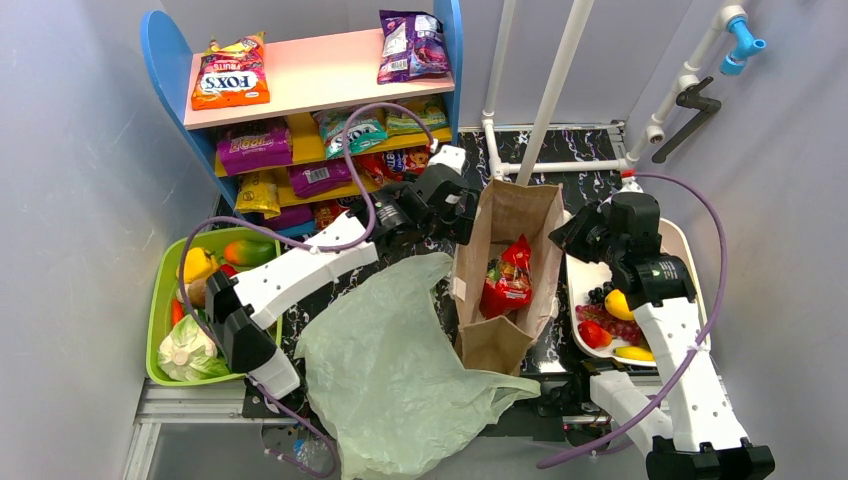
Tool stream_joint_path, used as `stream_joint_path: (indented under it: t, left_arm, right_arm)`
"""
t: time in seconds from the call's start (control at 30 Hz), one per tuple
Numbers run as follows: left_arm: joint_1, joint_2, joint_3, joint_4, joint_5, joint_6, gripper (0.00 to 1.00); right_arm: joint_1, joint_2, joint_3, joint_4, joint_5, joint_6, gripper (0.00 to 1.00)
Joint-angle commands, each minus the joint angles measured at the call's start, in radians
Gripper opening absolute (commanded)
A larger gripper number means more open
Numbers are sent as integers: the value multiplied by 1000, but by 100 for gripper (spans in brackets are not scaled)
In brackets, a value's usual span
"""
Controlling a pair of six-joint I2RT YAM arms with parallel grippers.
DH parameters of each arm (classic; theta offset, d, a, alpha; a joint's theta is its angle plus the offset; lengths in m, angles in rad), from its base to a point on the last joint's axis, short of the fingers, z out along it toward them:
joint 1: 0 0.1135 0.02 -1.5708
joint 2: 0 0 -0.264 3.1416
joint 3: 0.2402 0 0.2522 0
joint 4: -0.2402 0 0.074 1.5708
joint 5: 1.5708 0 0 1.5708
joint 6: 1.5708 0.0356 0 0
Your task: Place the food into the grocery bag and tie it
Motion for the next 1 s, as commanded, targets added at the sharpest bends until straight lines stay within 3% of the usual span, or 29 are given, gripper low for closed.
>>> stream_joint_path:
  t: [0.0,0.07,0.17,0.37,0.97]
  left_arm:
    - [41,-89,18,-56,-100,55,93]
    - [78,-98,13,-70,-111,56,94]
    - [146,-140,-49,-31,-99,56,93]
    - [242,-173,-153,104,-122,110,91]
    - [308,-31,-236,399,-278,236,70]
  right_arm:
    - [-1,-20,-7,-5,-20,-32,43]
    - [-1,-24,-10,-16,-21,-36,53]
    - [-1,-32,-14,-30,-21,-44,57]
    - [-1,-37,-25,-29,-26,-54,57]
    - [-1,-46,-36,-10,-60,-75,57]
